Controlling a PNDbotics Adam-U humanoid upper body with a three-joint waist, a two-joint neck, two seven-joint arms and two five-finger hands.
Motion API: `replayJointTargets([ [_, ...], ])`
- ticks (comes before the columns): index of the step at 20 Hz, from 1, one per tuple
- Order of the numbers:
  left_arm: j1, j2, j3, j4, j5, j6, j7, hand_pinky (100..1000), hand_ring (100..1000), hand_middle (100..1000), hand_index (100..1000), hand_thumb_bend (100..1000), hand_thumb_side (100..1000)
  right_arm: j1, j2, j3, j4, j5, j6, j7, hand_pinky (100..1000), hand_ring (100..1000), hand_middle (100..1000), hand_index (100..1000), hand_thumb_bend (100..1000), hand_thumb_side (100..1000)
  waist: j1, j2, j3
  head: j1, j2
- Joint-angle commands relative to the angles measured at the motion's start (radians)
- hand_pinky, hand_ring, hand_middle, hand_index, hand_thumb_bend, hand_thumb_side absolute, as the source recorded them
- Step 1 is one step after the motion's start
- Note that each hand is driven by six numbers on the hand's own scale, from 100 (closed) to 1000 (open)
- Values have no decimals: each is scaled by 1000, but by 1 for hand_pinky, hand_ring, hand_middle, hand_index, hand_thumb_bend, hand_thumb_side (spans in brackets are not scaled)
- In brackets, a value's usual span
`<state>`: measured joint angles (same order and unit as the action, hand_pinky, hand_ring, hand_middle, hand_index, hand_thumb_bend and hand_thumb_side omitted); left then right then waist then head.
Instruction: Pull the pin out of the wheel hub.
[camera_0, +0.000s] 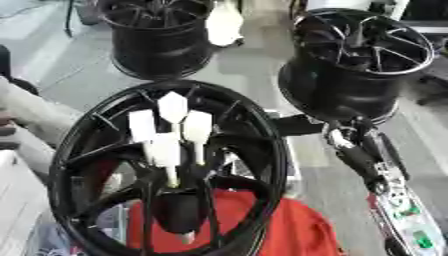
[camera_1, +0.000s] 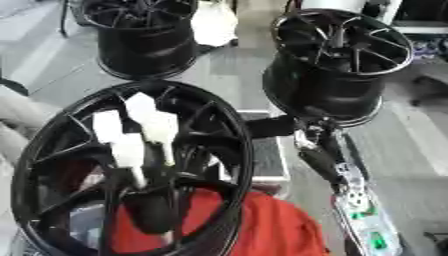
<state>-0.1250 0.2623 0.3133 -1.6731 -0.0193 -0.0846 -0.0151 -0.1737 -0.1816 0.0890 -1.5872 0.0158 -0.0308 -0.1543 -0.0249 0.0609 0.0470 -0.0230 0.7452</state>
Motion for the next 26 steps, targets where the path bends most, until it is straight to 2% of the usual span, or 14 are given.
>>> replayJointTargets([
  [1, -18, 143, -18, -41, 54, -49, -11, 587, 675, 650, 823, 100, 560, -6, -23, -5, -19, 7, -3, 2, 639, 611, 671, 873, 100, 334, 7, -12, -4, -6, -4],
  [4, -26, 290, -54, -55, 95, -119, -52, 594, 676, 655, 829, 100, 528, -4, -27, -4, -18, 10, -2, 3, 639, 611, 671, 873, 100, 334, 12, -14, -11, -7, -4],
  [7, -40, 460, -109, -60, 109, -217, -147, 614, 684, 674, 847, 100, 515, -4, -32, -1, -17, 11, -2, 6, 639, 611, 671, 873, 100, 334, 19, -15, -19, -5, -7],
  [12, -115, 681, -241, -23, 48, -382, -381, 659, 705, 714, 859, 100, 498, -6, -38, 6, -15, 14, -2, 13, 639, 611, 671, 873, 100, 335, 29, -18, -30, 1, -8],
  [15, -192, 759, -337, 18, -16, -459, -542, 692, 725, 741, 869, 185, 493, -6, -41, 11, -13, 15, -1, 18, 639, 611, 671, 873, 100, 334, 34, -21, -40, 6, -9],
  [17, -259, 780, -402, 48, -60, -493, -630, 711, 738, 757, 879, 235, 492, -6, -44, 14, -13, 16, -1, 21, 639, 611, 671, 873, 100, 334, 37, -24, -46, 11, -8],
  [19, -328, 772, -462, 79, -104, -518, -701, 725, 745, 774, 890, 289, 523, -6, -46, 17, -12, 16, -1, 24, 639, 611, 671, 873, 100, 334, 40, -26, -51, 14, -6],
  [22, -427, 729, -541, 132, -155, -545, -783, 733, 745, 788, 894, 374, 563, -3, -49, 19, -10, 17, -1, 28, 639, 610, 671, 873, 100, 334, 45, -30, -55, 17, -3],
  [26, -527, 668, -615, 195, -198, -575, -858, 725, 741, 784, 893, 446, 570, 0, -52, 22, -8, 17, -1, 30, 638, 610, 671, 873, 100, 334, 51, -36, -57, 20, 1],
])
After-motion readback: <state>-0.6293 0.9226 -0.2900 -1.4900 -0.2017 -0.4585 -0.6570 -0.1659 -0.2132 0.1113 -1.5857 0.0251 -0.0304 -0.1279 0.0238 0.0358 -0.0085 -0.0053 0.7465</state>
